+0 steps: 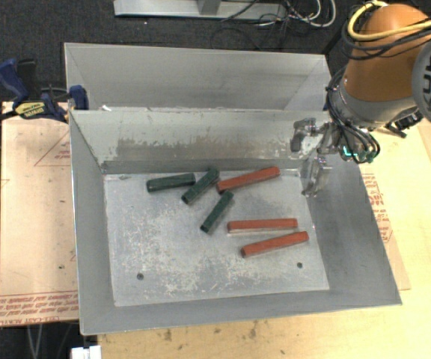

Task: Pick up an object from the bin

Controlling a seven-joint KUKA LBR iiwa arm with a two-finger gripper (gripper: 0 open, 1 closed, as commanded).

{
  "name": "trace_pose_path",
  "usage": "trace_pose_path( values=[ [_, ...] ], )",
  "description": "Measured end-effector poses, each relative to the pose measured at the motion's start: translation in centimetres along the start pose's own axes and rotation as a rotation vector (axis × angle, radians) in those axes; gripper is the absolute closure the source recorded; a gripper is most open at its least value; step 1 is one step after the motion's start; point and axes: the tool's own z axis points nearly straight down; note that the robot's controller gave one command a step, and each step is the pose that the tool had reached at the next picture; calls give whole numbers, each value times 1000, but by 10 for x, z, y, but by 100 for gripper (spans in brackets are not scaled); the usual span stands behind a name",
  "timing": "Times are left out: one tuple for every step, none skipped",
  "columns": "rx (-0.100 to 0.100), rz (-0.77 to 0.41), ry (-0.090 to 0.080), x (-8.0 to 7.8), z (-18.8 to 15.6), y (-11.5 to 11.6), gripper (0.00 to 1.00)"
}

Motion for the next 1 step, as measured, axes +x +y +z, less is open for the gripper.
trace_pose_path(
  values=[
    [0,-1,-3,0,-2,0,0]
  ],
)
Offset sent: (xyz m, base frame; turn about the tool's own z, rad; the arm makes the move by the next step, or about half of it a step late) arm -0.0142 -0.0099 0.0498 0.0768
